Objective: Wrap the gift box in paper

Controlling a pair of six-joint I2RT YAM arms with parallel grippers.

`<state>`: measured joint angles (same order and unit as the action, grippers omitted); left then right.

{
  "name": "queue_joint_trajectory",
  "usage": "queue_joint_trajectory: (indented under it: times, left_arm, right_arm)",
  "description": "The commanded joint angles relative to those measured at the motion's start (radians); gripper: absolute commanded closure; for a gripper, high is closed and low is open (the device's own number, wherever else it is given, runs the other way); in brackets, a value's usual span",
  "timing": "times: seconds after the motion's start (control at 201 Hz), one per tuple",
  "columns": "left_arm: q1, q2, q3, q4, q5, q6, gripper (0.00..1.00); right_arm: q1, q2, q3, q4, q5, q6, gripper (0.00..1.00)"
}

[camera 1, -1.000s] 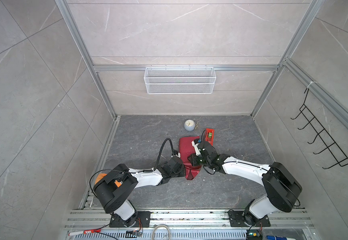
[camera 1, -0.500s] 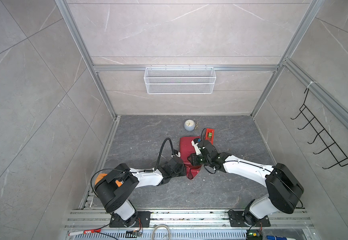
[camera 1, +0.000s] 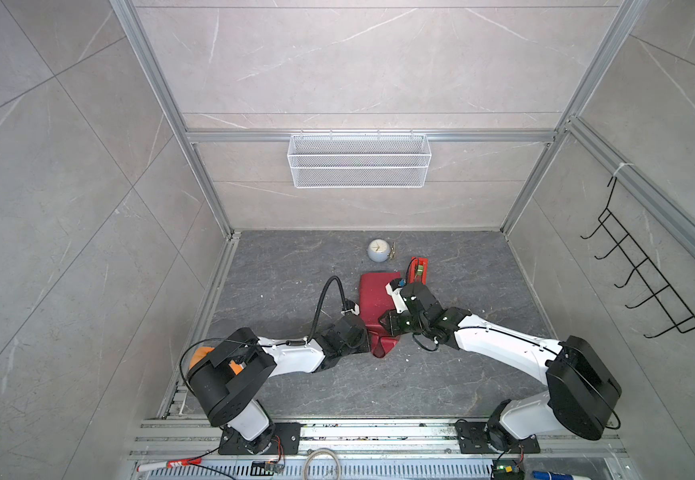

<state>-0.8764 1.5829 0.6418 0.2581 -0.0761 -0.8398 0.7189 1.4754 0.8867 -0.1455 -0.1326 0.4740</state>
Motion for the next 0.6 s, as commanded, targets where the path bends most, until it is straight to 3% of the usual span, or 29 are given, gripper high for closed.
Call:
queue_joint_trajectory:
  times: [0.0, 0.363, 0.592]
  left_arm:
    - [-0.001, -0.036, -0.009, 0.029, 0.001, -0.005, 0.70]
    - [-0.003, -0.062, -0.026, 0.029, 0.007, -0.008, 0.67]
    - [-0.003, -0.060, -0.024, 0.026, 0.002, -0.007, 0.67]
  right_arm:
    - [0.001, 0.015, -0.028, -0.012, 0.032, -0.018, 0.70]
    - [0.001, 0.023, -0.046, -0.012, 0.048, -0.030, 0.71]
    - [0.004, -0.013, -0.025, 0.007, -0.024, -0.020, 0.69]
